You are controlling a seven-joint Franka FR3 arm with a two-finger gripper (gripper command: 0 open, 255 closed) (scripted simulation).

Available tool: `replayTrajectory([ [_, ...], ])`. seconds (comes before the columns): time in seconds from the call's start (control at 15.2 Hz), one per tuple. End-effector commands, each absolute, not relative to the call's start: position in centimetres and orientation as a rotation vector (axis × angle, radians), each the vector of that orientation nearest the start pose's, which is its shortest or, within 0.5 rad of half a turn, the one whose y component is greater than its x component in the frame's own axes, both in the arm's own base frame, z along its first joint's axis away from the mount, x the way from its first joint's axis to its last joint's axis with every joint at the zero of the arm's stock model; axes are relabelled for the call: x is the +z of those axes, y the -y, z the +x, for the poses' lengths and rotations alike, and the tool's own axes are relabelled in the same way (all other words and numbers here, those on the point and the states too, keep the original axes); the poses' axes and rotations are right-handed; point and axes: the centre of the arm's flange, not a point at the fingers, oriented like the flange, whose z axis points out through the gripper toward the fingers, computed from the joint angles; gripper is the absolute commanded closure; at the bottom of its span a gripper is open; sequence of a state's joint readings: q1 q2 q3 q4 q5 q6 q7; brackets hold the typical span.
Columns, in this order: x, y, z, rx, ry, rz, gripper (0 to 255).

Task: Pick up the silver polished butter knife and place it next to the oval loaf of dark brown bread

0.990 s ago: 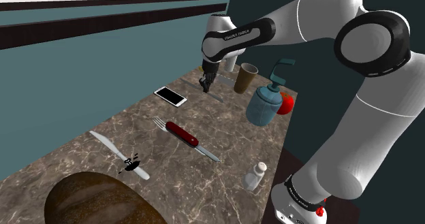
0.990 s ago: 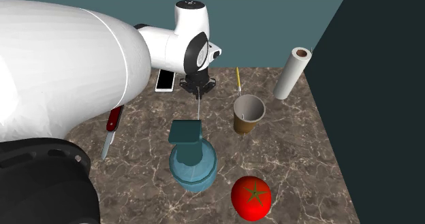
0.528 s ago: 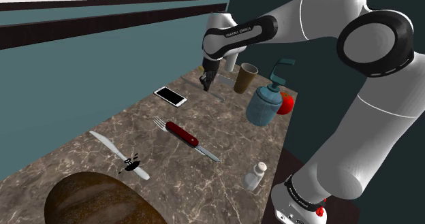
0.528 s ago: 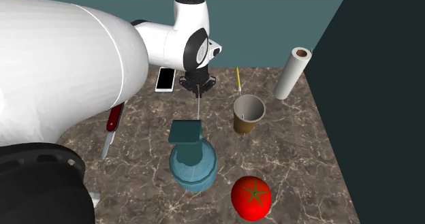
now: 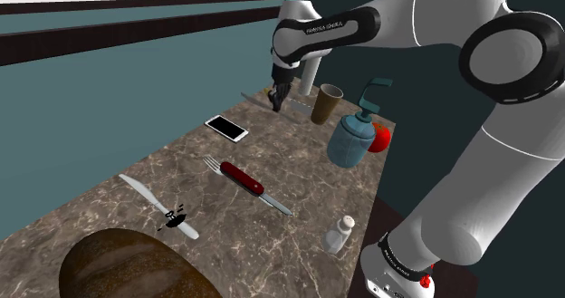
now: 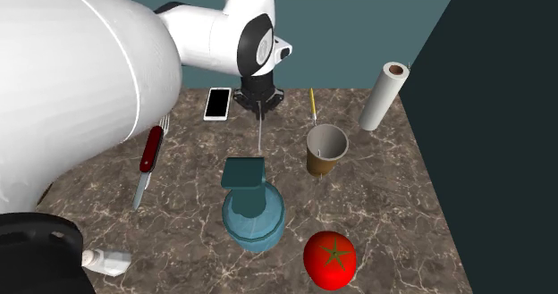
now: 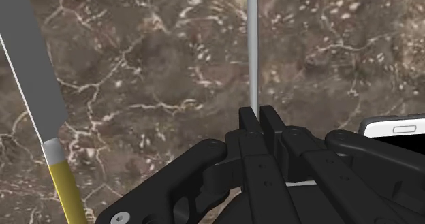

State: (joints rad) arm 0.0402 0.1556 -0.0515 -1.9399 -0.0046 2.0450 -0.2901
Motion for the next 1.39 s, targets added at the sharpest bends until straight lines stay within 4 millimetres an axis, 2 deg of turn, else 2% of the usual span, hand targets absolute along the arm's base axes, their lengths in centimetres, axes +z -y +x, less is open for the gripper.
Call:
replayTrajectory([
  [0.0,41.1,0.5,58.6,0.082,0.441,-3.114,255],
  [1.25,51.2,0.5,58.6,0.082,0.441,-3.114,255],
  [1.32,51.2,0.5,58.6,0.082,0.441,-3.114,255],
])
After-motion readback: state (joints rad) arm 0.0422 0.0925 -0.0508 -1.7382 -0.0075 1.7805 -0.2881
